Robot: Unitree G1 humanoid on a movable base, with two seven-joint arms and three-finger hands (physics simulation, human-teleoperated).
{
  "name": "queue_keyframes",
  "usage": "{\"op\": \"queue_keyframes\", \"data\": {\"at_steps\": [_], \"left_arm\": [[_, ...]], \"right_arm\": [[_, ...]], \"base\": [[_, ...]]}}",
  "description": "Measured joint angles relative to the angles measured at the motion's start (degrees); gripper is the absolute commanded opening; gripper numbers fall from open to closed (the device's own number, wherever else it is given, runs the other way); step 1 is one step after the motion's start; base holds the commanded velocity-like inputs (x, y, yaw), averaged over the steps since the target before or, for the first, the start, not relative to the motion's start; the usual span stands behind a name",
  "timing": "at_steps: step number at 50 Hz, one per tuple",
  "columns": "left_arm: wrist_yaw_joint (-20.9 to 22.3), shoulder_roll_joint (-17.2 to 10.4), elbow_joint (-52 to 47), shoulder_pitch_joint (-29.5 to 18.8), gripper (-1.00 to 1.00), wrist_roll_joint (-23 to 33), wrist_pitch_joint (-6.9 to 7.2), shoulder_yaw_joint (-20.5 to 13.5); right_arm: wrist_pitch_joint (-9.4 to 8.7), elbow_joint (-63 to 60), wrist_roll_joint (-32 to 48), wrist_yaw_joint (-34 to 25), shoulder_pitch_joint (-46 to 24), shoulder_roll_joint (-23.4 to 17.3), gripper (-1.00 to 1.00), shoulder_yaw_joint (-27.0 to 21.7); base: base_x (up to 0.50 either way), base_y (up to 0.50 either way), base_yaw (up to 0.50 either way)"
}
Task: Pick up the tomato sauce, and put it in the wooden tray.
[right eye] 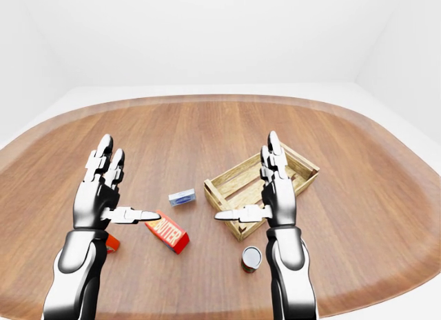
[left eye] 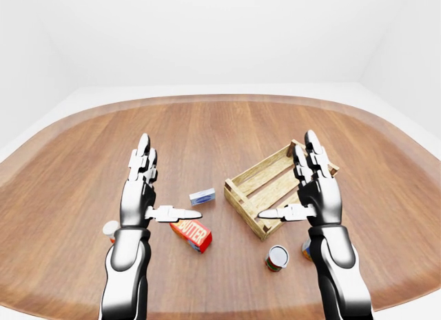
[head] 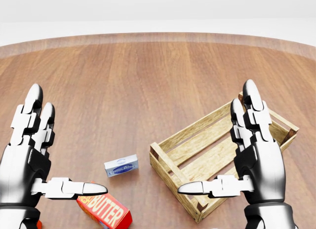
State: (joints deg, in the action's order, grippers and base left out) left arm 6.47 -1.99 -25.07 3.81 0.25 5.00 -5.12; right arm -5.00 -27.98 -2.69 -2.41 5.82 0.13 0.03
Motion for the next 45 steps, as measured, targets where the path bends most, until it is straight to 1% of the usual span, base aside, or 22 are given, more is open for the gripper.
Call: {"op": "queue_keyframes", "data": {"at_steps": [15,23,35,45], "left_arm": [[0.1,0.2,-0.2,0.0,1.00,-0.1,0.00,-0.1],[0.3,0.0,-1.4,-0.2,1.00,-0.6,0.00,-0.8],[0.4,-0.2,-2.3,-0.6,1.00,-1.2,0.00,-1.7],[0.3,-0.3,-2.2,-1.1,1.00,-1.5,0.00,-2.0]], "right_arm": [[0.00,-1.2,0.0,0.5,0.8,-0.1,1.00,0.5],[0.00,-3.3,0.8,0.8,2.2,-0.3,1.00,1.3],[0.00,-9.0,2.8,0.7,6.8,-0.9,1.00,4.2],[0.00,-13.4,4.0,0.7,12.6,-2.2,1.00,7.0]], "base": [[0.00,0.00,0.00],[0.00,0.00,0.00],[0.00,0.00,0.00],[0.00,0.00,0.00]]}}
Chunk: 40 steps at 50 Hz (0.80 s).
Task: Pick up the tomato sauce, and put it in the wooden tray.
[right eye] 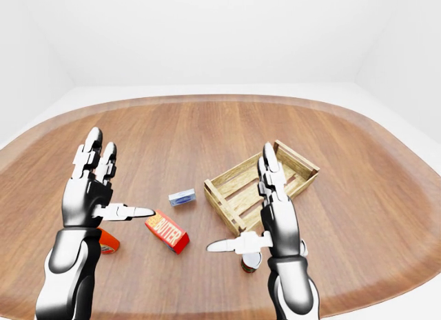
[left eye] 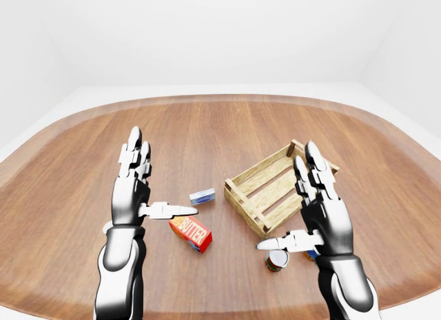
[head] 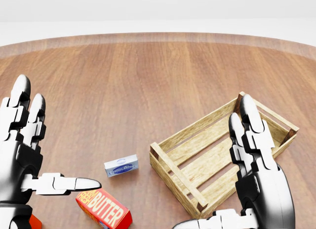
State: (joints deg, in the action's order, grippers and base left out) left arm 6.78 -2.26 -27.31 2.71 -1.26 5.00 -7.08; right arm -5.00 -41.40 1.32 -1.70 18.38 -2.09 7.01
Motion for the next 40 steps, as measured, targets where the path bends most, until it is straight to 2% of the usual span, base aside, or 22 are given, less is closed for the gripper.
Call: {"op": "queue_keyframes", "data": {"at_steps": [23,29,40], "left_arm": [[0.0,-0.2,0.1,-0.2,1.00,-0.3,0.00,-0.4],[-0.1,-0.2,-0.1,-0.4,1.00,-0.5,0.00,-0.6],[-0.1,-0.2,-0.3,-0.3,1.00,-0.5,0.00,-0.6]], "right_arm": [[0.32,0.8,-0.6,1.8,13.3,-4.6,1.00,4.8],[2.56,3.0,-1.5,2.3,16.6,-6.1,1.00,5.5],[9.28,6.8,-3.4,1.7,22.7,-8.1,1.00,5.1]], "base": [[0.00,0.00,0.00],[0.00,0.00,0.00],[0.00,0.00,0.00]]}}
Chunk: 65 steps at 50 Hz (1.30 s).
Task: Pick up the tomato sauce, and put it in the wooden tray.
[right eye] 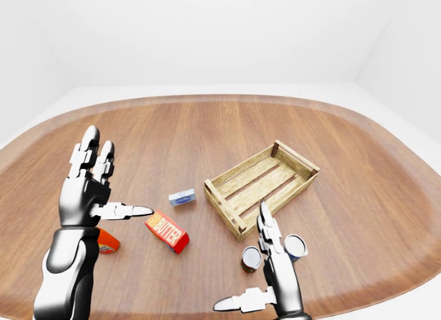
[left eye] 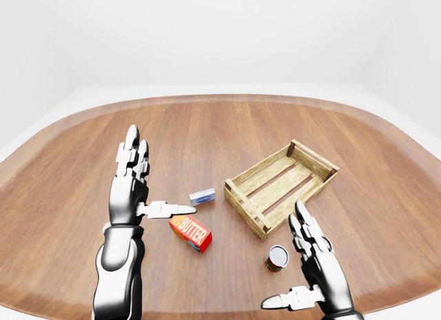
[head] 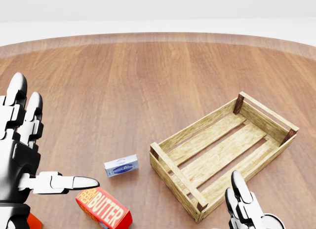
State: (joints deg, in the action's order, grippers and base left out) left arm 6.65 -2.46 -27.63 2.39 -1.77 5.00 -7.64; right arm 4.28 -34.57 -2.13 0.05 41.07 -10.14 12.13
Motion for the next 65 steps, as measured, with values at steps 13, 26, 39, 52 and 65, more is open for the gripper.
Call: {"op": "queue_keyframes", "data": {"at_steps": [13,26,39,52,65], "left_arm": [[0.1,0.0,-0.1,0.2,1.00,0.1,0.00,0.1],[0.1,0.1,-0.4,0.4,1.00,0.3,0.00,0.2],[0.0,0.2,-0.2,0.5,1.00,0.4,0.00,0.4],[0.0,0.2,-0.1,0.5,1.00,0.5,0.00,0.5],[0.3,0.1,-0.3,0.5,1.00,0.4,0.00,0.3]], "right_arm": [[0.72,3.5,-1.4,-2.1,3.9,0.2,1.00,-1.8],[0.72,6.3,-1.4,-4.1,5.1,1.5,1.00,-3.2],[0.72,8.6,-1.4,-5.3,4.8,2.4,1.00,-4.2],[0.72,12.3,-1.2,-7.1,2.2,4.4,1.00,-6.7],[0.72,14.6,0.1,-9.0,-0.9,7.0,1.00,-9.3]], "base": [[0.00,0.00,0.00],[0.00,0.00,0.00],[0.00,0.00,0.00],[0.00,0.00,0.00],[0.00,0.00,0.00]]}}
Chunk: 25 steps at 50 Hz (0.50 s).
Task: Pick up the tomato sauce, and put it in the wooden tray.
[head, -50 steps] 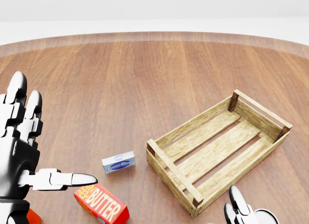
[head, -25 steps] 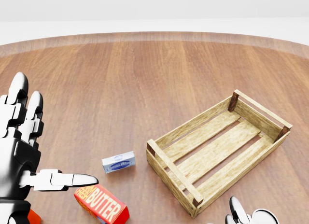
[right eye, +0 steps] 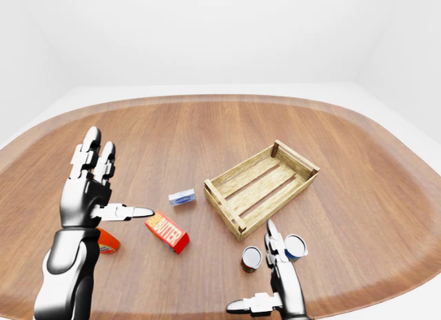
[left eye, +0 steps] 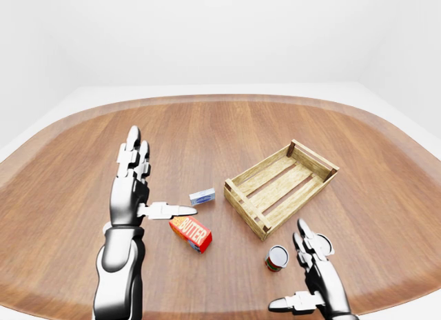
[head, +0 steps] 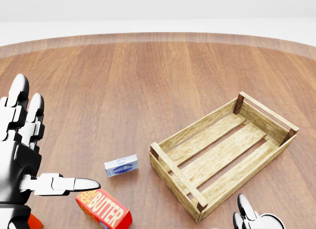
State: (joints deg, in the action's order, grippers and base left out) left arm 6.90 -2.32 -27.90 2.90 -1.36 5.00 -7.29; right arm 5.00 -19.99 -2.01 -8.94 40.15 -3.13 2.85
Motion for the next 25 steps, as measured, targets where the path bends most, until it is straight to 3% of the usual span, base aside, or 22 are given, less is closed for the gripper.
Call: {"op": "queue_keyframes", "data": {"at_steps": [25], "left_arm": [[-0.1,0.1,-0.1,0.0,1.00,0.2,0.00,0.4]], "right_arm": [[0.00,4.2,3.1,-0.9,-5.8,2.1,1.00,-2.4]], "base": [[0.00,0.00,0.00]]}}
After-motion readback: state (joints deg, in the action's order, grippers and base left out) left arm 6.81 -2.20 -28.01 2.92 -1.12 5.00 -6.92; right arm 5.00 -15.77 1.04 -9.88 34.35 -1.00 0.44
